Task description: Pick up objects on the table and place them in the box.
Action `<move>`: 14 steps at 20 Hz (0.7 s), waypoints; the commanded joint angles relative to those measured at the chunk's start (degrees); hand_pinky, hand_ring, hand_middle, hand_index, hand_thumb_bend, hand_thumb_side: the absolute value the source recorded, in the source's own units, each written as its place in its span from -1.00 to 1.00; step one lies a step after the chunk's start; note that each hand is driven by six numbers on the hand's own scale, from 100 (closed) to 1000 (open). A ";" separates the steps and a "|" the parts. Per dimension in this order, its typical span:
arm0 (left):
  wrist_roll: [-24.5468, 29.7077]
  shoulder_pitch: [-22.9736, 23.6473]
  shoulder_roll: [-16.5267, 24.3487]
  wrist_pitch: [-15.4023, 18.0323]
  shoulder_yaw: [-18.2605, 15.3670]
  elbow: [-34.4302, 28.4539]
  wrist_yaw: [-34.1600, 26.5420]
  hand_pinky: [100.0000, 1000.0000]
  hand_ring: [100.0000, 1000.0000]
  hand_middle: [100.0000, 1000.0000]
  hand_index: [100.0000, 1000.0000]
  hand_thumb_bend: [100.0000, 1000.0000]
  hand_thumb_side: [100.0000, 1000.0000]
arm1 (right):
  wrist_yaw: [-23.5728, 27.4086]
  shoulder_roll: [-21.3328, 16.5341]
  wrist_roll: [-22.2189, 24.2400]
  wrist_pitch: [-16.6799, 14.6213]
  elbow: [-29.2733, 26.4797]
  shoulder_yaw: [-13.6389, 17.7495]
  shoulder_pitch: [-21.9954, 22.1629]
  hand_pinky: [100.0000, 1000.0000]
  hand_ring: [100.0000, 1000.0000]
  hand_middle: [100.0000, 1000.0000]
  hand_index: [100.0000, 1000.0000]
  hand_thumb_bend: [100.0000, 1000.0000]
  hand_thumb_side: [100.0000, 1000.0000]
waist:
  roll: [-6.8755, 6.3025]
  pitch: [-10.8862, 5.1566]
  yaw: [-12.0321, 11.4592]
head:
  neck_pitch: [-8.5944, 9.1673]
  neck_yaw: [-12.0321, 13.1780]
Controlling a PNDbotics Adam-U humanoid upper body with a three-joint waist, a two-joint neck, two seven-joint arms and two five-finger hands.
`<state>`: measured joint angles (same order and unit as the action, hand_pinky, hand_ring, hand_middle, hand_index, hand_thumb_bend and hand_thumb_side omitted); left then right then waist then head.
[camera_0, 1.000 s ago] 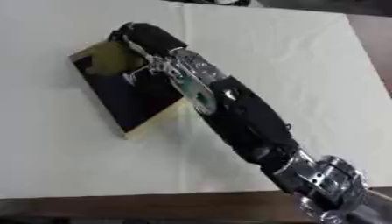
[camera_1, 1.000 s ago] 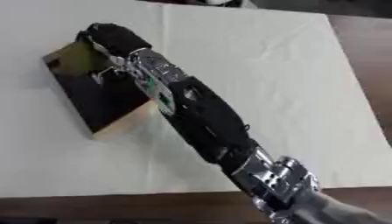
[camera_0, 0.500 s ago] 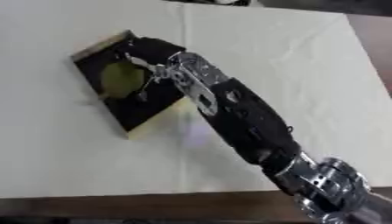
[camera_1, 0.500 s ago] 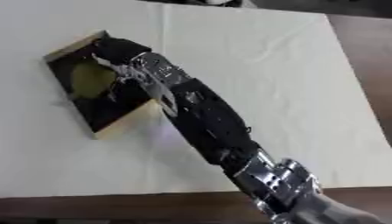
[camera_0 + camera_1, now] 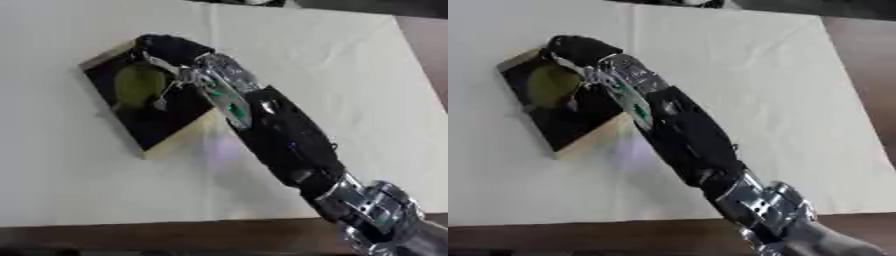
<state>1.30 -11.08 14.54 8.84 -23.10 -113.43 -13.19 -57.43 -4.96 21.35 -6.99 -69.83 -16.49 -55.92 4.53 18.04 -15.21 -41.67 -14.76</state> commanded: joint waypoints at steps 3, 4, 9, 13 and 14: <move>0.14 -0.04 1.00 -0.02 0.05 -1.16 -0.13 0.31 0.32 0.39 0.43 -1.00 0.12 | 5.16 -3.20 -0.17 2.25 -10.96 2.01 -2.26 0.75 0.93 0.29 0.73 -0.51 -1.00 | -0.79 -1.26 0.24 | 0.30 0.15; 0.13 -0.02 1.01 0.00 0.04 -1.16 -0.11 0.31 0.32 0.39 0.43 -1.00 0.12 | 6.82 -3.99 -0.21 2.90 -13.07 2.43 -2.50 0.74 0.91 0.28 0.74 -0.60 -1.00 | -0.80 -1.28 0.27 | 0.22 0.21; 0.00 0.27 1.04 -0.04 -0.11 -1.16 0.04 0.31 0.32 0.39 0.43 -1.00 0.12 | 18.06 -8.92 -0.09 6.22 -19.83 5.85 -3.84 0.74 0.89 0.23 0.75 -0.91 -1.00 | -0.78 -1.37 0.73 | -0.04 0.83; -0.03 0.48 1.05 0.01 -0.19 -1.16 0.19 0.31 0.33 0.39 0.43 -1.00 0.12 | 26.89 -12.18 -0.08 8.18 -24.53 8.13 -3.95 0.72 0.82 0.13 0.73 -1.00 -1.00 | -0.94 -1.28 1.15 | -0.22 1.46; -0.03 0.55 1.05 0.07 -0.19 -1.16 0.20 0.31 0.33 0.39 0.43 -1.00 0.12 | 29.09 -12.81 -0.25 8.73 -25.58 8.58 -3.95 0.71 0.81 0.10 0.72 -1.00 -1.00 | -1.00 -1.26 1.24 | -0.24 1.62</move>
<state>1.27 -10.46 14.54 8.83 -23.11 -113.43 -13.12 -31.10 -15.92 21.27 1.05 -93.01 -9.00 -58.53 4.17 17.93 -14.00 -41.79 -13.40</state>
